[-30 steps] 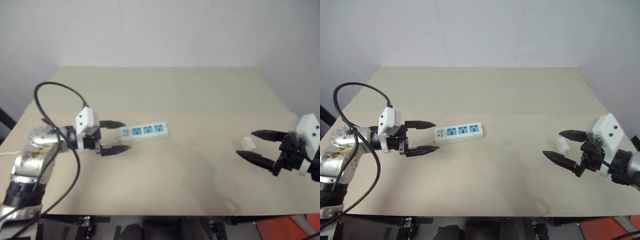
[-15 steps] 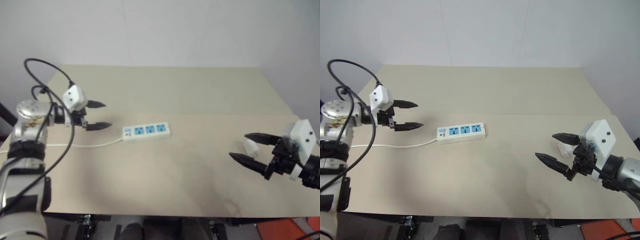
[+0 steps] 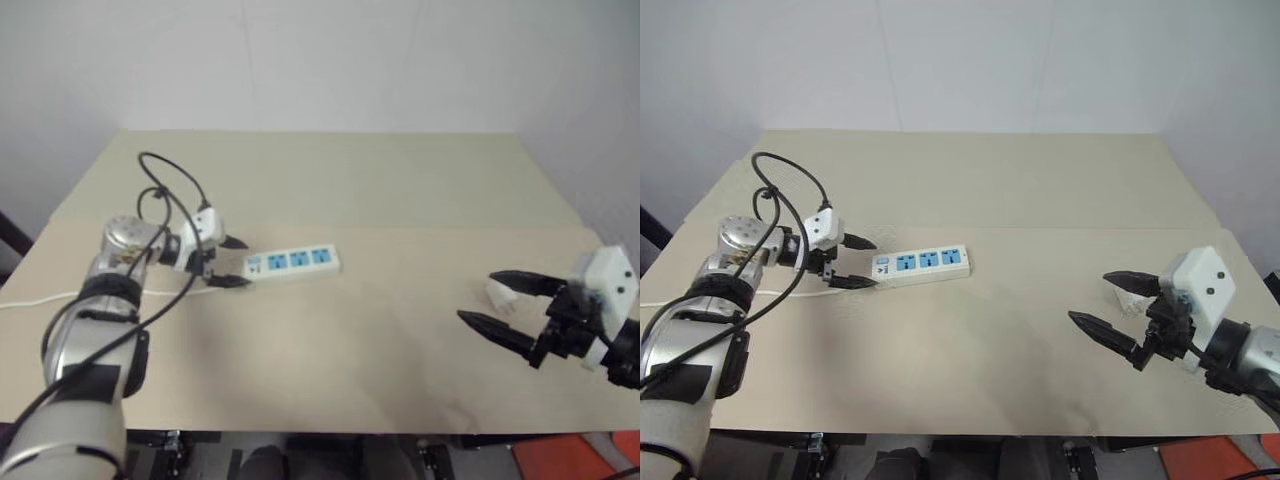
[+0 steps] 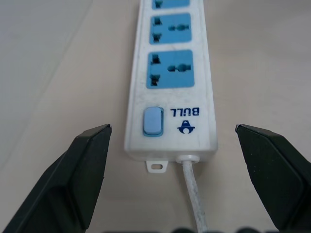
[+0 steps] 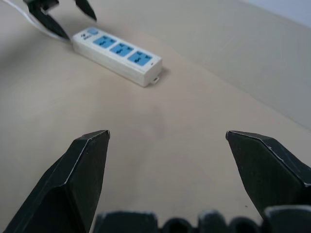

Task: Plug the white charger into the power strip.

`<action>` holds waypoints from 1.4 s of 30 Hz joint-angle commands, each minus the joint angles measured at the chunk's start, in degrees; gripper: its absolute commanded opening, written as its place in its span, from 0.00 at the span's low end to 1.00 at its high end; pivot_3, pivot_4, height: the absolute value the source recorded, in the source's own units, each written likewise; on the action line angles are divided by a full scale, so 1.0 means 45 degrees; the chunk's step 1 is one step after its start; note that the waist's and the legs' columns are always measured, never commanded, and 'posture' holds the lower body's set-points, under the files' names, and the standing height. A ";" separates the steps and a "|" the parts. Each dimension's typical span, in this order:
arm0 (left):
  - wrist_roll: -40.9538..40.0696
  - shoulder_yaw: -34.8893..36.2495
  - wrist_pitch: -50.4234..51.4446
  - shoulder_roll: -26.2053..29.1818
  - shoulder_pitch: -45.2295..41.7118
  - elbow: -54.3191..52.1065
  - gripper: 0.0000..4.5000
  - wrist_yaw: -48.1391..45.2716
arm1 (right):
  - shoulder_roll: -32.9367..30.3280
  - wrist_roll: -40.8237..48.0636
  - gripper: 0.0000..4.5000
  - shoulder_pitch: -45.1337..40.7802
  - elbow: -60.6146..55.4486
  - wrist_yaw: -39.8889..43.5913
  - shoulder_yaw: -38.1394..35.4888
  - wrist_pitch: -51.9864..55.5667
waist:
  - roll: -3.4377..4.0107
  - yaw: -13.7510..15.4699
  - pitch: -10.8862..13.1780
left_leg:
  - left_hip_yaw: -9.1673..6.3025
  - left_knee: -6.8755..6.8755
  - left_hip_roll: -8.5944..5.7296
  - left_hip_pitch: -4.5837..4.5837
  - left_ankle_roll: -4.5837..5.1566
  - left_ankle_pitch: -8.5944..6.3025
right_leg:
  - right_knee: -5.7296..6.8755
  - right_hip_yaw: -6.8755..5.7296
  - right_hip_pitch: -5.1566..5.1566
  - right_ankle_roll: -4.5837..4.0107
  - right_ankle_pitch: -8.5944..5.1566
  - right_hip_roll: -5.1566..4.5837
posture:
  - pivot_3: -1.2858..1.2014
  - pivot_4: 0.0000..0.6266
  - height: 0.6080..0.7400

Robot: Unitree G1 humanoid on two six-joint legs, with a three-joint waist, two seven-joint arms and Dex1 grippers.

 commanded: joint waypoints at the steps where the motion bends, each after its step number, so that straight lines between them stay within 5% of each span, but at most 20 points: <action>1: 0.0380 0.0032 -0.0464 -0.0034 -0.0254 0.0193 0.99 0.0615 | 0.0018 0.0491 1.00 0.0175 -0.0517 -0.0174 -0.0843 0.0098 | -0.0001 0.0006 0.0001 | -0.0002 0.0002 0.0001 -0.0001 0.0000 0.0000 | -0.0002 -0.0001 0.0001 0.0000 0.0000 0.0000 | 0.52 0.24 1.00; 13: 0.0649 0.0331 0.0055 -0.1011 0.0108 0.0814 0.99 0.2206 | -0.0040 0.1064 1.00 0.0538 -0.0988 -0.0506 -0.0848 0.0141 | -0.0003 0.0019 0.0002 | -0.0002 0.0016 -0.0002 -0.0009 0.0000 0.0000 | 0.0002 -0.0001 -0.0003 0.0004 0.0001 -0.0004 | 0.52 0.24 1.00; 18: 0.0617 0.0462 0.0152 -0.1230 0.0308 0.0791 0.73 0.2147 | -0.0191 0.1311 1.00 0.0473 -0.1009 -0.0646 -0.0737 0.0119 | 0.0000 0.0038 -0.0001 | 0.0000 0.0017 -0.0004 -0.0007 0.0000 0.0000 | -0.0003 0.0002 0.0008 0.0006 0.0002 -0.0006 | 0.52 0.24 1.00; 34: -0.0690 0.0504 0.0509 -0.2224 0.0587 -0.2332 0.73 -0.2233 | -0.0255 0.1062 1.00 -0.0004 -0.0631 -0.0642 0.0193 -0.0067 | 0.0001 0.0202 -0.0001 | -0.0013 0.0044 -0.0007 -0.0060 0.0000 0.0000 | 0.0004 -0.0015 -0.0008 0.0005 0.0015 -0.0004 | 0.52 0.24 1.00; 42: 0.0393 -0.0875 -0.0144 -0.2793 0.1360 -0.3386 0.73 -0.1370 | -0.0129 0.0980 1.00 -0.0577 -0.0466 -0.0806 0.0924 -0.0159 | 0.0001 0.0251 -0.0001 | -0.0013 0.0054 -0.0007 -0.0095 0.0006 -0.0003 | 0.0004 -0.0013 -0.0014 0.0006 0.0015 -0.0003 | 0.52 0.24 1.00</action>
